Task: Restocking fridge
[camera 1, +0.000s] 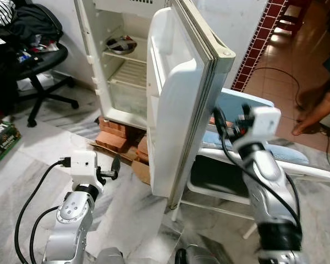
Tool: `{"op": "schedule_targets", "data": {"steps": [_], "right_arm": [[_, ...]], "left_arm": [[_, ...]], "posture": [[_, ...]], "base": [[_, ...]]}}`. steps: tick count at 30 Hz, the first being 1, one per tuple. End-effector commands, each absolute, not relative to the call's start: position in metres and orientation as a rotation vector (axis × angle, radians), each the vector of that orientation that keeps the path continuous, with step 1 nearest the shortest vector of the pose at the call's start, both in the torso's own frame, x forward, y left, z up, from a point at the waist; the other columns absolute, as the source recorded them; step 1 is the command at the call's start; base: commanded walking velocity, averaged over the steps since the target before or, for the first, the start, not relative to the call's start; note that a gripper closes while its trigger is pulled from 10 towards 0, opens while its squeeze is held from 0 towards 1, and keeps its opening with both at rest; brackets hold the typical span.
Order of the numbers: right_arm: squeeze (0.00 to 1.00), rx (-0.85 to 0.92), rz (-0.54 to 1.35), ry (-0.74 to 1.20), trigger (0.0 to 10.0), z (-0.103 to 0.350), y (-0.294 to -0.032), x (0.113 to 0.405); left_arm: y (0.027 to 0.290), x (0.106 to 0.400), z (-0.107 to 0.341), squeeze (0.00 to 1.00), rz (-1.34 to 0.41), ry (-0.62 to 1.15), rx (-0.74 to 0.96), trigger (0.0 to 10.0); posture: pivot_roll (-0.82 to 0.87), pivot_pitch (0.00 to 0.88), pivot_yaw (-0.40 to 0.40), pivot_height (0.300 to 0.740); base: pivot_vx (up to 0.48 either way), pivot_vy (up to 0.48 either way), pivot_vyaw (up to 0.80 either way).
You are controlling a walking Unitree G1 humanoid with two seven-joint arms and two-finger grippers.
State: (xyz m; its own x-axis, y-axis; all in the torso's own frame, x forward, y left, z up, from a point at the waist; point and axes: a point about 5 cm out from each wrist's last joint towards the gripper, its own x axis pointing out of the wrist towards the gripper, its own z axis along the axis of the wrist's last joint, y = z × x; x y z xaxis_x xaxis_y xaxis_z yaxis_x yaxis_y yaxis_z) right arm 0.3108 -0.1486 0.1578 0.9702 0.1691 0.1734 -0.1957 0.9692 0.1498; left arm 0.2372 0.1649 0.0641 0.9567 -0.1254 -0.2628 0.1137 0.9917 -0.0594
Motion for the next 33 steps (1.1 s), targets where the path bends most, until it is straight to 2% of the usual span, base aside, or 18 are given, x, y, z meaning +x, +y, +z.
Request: {"op": "schedule_targets", "data": {"steps": [1,2,3,5,7,9,11,12,14,18,21,25,33], "right_arm": [[0.00,0.256,0.307,-0.220,10.0,0.182,-0.122,0.317],[0.00,0.256,0.307,-0.220,10.0,0.182,-0.122,0.317],[0.00,0.295,0.371,-0.239,10.0,0.191,-0.111,0.316],[0.00,0.384,0.589,-0.271,10.0,0.209,-0.083,0.303],[0.00,0.437,0.745,-0.275,10.0,0.217,-0.068,0.290],[0.00,0.392,0.746,-0.235,10.0,0.205,-0.069,0.288],[0.00,0.364,0.722,-0.219,10.0,0.199,-0.072,0.289],[0.00,0.262,0.579,-0.125,10.0,0.170,-0.090,0.297],[0.00,0.170,0.467,-0.075,10.0,0.151,-0.105,0.301],[0.00,0.142,0.304,-0.046,10.0,0.134,-0.132,0.293],[0.00,0.142,0.304,-0.046,10.0,0.134,-0.132,0.293],[0.00,0.084,0.165,-0.019,10.0,0.121,-0.150,0.282],[0.00,0.078,0.126,-0.016,10.0,0.114,-0.153,0.274]], "left_arm": [[0.160,0.239,0.065,0.00,-0.154,0.288,-0.043,10.0],[0.160,0.239,0.065,0.00,-0.154,0.288,-0.043,10.0],[0.160,0.239,0.064,0.00,-0.157,0.299,-0.042,10.0],[0.159,0.239,0.063,0.00,-0.161,0.311,-0.036,10.0],[0.159,0.238,0.062,0.00,-0.162,0.324,-0.034,10.0],[0.159,0.238,0.061,0.00,-0.161,0.338,-0.034,10.0],[0.159,0.238,0.060,0.00,-0.161,0.342,-0.033,10.0],[0.158,0.238,0.060,0.00,-0.164,0.347,-0.034,10.0],[0.158,0.238,0.060,0.00,-0.166,0.349,-0.036,10.0],[0.159,0.238,0.061,0.00,-0.170,0.339,-0.037,10.0],[0.159,0.238,0.061,0.00,-0.170,0.339,-0.037,10.0],[0.161,0.246,0.072,0.00,-0.196,0.272,0.024,10.0],[0.156,0.244,0.078,0.00,-0.250,0.221,0.054,10.0]], "posture": [[0.03,0.064,-0.048,0.740],[0.03,0.064,-0.048,0.740],[0.03,0.063,-0.050,0.740],[0.04,0.061,-0.054,0.740],[0.04,0.060,-0.058,0.740],[0.03,0.060,-0.061,0.740],[0.03,0.060,-0.062,0.740],[0.03,0.061,-0.061,0.740],[0.03,0.061,-0.061,0.740],[0.02,0.055,-0.055,0.740],[0.02,0.055,-0.055,0.740],[0.00,0.062,-0.048,0.740],[0.01,0.062,-0.045,0.740]], "base": [[0.000,0.000,0.00],[0.000,0.000,0.00],[0.000,0.000,0.00],[0.000,0.000,0.00],[0.000,0.000,0.00],[0.000,0.000,0.00],[0.000,0.000,0.00],[0.000,0.000,0.00],[0.000,0.000,0.00],[0.000,0.000,0.00],[0.000,0.000,0.00],[0.000,0.000,0.00],[0.000,0.436,0.00]]}}
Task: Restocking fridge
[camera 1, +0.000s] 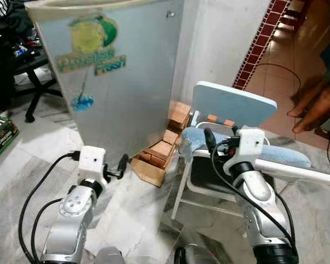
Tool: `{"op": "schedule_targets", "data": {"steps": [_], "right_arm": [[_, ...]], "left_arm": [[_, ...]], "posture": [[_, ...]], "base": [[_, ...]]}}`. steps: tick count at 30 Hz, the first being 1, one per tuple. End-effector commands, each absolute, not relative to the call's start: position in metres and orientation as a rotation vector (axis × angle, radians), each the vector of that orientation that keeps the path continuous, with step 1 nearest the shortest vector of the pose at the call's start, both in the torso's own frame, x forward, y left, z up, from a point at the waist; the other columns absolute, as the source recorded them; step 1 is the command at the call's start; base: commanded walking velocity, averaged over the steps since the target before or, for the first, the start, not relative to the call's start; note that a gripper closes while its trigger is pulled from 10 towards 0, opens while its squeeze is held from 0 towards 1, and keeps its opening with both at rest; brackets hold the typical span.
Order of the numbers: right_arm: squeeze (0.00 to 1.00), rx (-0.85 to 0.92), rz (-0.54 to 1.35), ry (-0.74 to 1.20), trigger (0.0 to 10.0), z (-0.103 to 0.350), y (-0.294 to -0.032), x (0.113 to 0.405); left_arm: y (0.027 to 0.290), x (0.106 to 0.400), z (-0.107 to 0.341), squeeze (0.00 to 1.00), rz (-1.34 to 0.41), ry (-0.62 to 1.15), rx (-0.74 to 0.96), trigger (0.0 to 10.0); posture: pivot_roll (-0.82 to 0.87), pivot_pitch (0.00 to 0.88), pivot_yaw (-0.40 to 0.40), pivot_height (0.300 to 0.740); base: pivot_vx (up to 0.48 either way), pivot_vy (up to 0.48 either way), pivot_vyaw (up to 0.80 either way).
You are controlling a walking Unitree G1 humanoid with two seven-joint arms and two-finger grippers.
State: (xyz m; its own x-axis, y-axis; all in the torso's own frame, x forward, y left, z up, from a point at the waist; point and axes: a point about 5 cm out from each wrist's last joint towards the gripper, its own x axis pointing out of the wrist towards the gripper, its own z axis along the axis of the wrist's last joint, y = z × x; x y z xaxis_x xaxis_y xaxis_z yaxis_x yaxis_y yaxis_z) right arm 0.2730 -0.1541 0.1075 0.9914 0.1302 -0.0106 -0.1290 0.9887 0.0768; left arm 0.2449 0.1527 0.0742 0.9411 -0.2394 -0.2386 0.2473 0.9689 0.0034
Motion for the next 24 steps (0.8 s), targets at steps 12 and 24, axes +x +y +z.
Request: {"op": "schedule_targets", "data": {"steps": [12,24], "right_arm": [[0.00,0.027,0.034,0.017,10.0,0.108,-0.161,0.274],[0.00,0.062,0.002,0.001,10.0,0.107,-0.171,0.271]], "left_arm": [[0.158,0.251,0.087,0.00,-0.245,0.143,0.065,10.0],[0.173,0.256,0.087,0.00,-0.196,0.104,0.135,10.0]], "posture": [[0.01,0.060,-0.047,0.740],[0.01,0.060,-0.048,0.740]], "base": [[0.000,0.480,0.00],[0.000,0.480,0.00]]}}
